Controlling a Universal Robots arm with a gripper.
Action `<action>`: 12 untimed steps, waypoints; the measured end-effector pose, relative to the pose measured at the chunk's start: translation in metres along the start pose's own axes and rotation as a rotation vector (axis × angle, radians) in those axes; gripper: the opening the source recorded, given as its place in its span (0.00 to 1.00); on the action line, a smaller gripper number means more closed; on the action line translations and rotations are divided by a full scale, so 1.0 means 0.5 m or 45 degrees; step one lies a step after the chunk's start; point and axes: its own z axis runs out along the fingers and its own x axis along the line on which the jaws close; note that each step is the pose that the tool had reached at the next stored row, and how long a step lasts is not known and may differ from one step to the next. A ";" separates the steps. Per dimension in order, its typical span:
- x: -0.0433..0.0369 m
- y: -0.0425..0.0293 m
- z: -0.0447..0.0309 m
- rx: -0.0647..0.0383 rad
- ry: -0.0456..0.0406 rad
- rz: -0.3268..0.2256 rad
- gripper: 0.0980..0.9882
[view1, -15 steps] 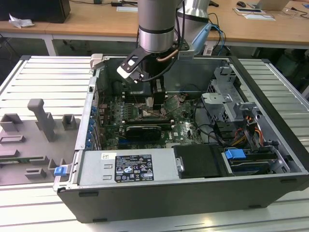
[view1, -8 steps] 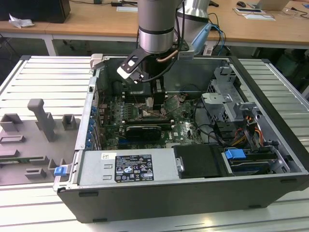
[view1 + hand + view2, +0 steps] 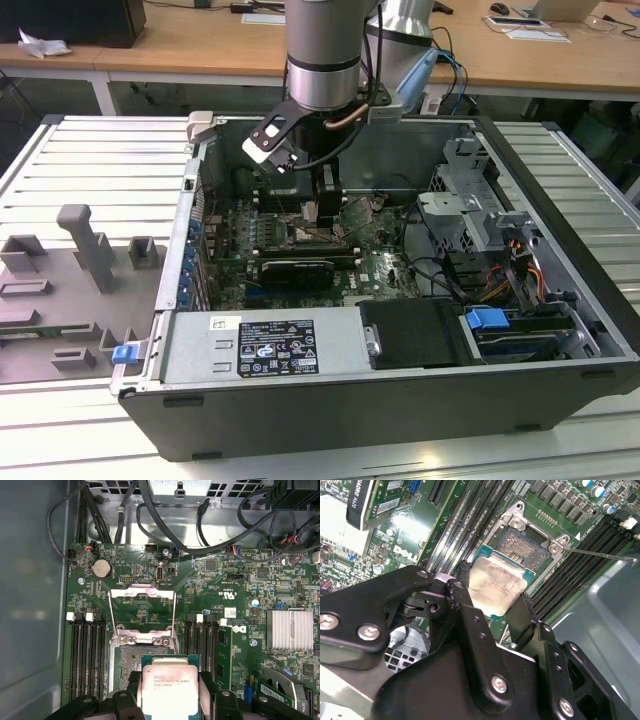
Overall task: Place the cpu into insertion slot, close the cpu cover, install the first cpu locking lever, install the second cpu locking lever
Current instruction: 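Place the cpu into insertion slot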
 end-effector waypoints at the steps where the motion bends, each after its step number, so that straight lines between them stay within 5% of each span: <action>1: 0.001 0.000 0.000 0.000 0.000 0.000 0.49; 12: 0.006 0.000 0.005 0.000 -0.001 0.000 0.49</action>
